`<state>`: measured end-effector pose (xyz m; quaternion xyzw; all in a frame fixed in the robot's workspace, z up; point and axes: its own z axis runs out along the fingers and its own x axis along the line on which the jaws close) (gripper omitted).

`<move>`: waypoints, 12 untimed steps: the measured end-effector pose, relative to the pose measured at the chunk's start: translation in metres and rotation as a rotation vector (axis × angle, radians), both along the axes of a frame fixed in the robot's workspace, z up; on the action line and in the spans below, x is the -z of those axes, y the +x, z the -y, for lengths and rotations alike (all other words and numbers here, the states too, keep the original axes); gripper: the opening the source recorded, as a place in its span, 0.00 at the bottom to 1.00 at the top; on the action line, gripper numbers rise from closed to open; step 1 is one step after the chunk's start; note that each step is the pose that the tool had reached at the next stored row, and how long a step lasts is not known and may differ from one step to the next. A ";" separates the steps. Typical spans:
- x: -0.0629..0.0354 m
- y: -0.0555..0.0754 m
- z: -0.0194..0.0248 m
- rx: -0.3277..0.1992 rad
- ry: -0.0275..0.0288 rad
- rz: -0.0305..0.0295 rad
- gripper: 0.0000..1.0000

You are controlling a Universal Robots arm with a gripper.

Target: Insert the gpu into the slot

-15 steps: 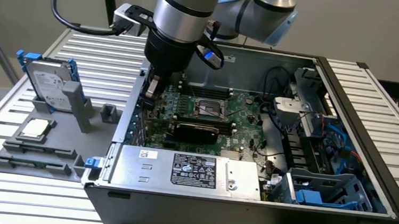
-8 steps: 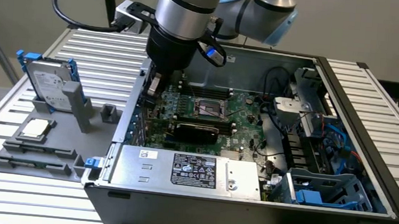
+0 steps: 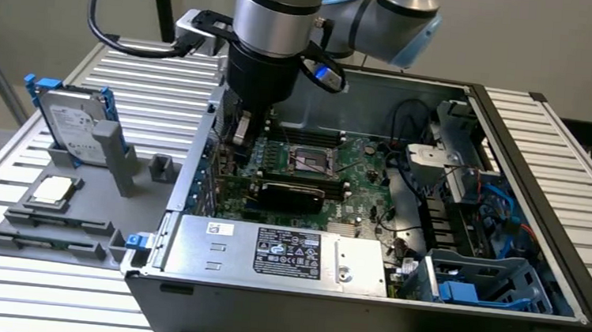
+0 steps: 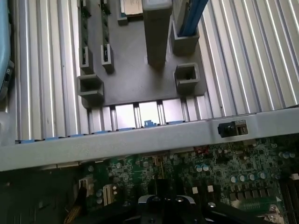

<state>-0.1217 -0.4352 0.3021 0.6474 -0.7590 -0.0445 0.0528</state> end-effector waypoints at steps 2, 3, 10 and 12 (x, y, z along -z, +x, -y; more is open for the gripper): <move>0.0000 0.001 0.0000 -0.002 0.0031 0.0298 0.11; 0.0000 0.002 0.0001 -0.003 0.0061 0.0391 0.11; -0.0001 0.019 0.0000 -0.010 0.0433 0.0563 0.11; -0.0002 0.025 0.0001 -0.010 0.0491 0.0572 0.11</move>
